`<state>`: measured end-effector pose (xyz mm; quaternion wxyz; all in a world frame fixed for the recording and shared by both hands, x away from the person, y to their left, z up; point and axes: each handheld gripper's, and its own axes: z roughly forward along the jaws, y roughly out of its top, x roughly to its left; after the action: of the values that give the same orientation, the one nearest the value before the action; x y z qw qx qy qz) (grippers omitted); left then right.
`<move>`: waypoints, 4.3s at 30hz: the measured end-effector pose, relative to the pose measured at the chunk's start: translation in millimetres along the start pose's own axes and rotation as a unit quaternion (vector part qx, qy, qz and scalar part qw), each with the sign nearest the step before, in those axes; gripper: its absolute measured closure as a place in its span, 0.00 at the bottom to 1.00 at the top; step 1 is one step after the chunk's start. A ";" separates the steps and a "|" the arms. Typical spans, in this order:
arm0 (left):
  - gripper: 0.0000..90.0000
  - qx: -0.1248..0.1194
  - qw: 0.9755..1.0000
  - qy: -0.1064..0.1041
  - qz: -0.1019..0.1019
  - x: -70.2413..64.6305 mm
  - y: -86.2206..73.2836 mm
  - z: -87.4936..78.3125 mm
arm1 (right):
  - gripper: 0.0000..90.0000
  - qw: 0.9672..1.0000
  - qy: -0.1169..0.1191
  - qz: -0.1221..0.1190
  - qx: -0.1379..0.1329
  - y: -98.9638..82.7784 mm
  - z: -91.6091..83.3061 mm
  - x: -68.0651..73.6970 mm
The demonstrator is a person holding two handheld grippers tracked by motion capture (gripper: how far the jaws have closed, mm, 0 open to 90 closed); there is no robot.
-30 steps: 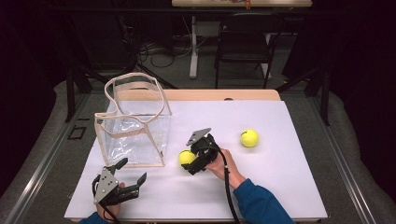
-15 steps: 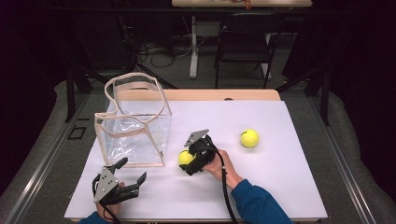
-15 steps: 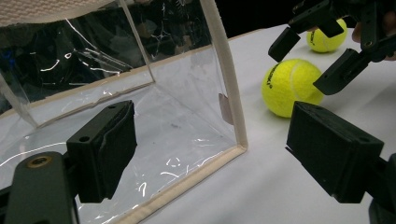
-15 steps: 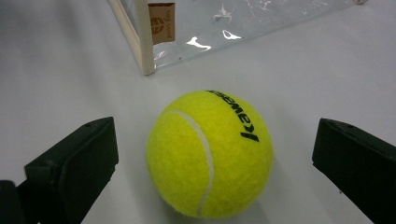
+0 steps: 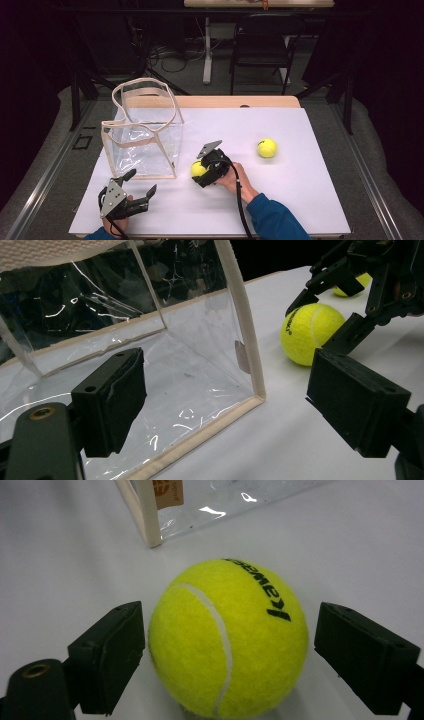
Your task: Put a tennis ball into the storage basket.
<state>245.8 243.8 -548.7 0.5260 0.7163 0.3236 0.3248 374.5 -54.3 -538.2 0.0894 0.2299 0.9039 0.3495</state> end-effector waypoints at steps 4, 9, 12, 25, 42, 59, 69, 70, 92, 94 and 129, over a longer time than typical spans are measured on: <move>0.18 0.001 1.000 0.001 -0.002 0.6 -0.5 0.4 | 0.21 1.000 -0.001 0.003 0.003 -2.7 2.1 -0.6; 0.18 0.002 1.000 0.000 -0.002 0.5 -0.5 0.3 | 0.28 1.000 0.004 0.007 0.005 -3.2 1.3 0.2; 0.18 0.003 1.000 0.000 -0.001 0.8 -0.7 0.5 | 0.29 1.000 0.000 0.003 0.006 -3.1 1.0 2.0; 0.18 0.001 1.000 0.003 -0.013 3.3 -2.4 1.6 | 0.29 1.000 -0.009 -0.003 -0.018 -2.3 -11.4 4.3; 0.18 -0.009 1.000 0.002 -0.027 5.6 -3.4 -0.6 | 0.29 0.998 -0.023 -0.006 -0.052 2.9 -24.3 7.2; 0.18 -0.013 1.000 -0.001 -0.019 3.1 -2.3 -1.8 | 0.29 0.996 -0.031 0.009 -0.079 7.3 -39.4 0.9; 0.18 -0.013 1.000 0.000 -0.015 2.6 -2.1 -2.4 | 0.29 0.995 -0.038 0.010 -0.093 10.8 -48.3 -1.1; 0.18 -0.013 1.000 0.000 -0.014 2.4 -1.9 -2.4 | 0.29 0.995 -0.038 0.009 -0.094 11.3 -48.7 -1.1; 0.18 -0.009 1.000 -0.004 -0.013 2.5 -2.0 -0.9 | 0.30 0.993 -0.050 0.008 -0.106 22.7 -61.3 -6.4; 0.18 -0.005 1.000 0.000 -0.017 2.4 -2.3 -0.4 | 0.30 0.993 -0.051 0.006 -0.105 24.0 -61.2 -6.7; 0.18 -0.008 1.000 0.000 -0.010 1.4 -1.7 -0.4 | 0.30 0.989 -0.063 0.002 -0.135 46.6 -80.7 -17.8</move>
<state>246.2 245.6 -550.0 0.5351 0.7088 0.3277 0.3223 380.6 -80.2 -447.1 0.1757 0.2386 0.8407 0.4532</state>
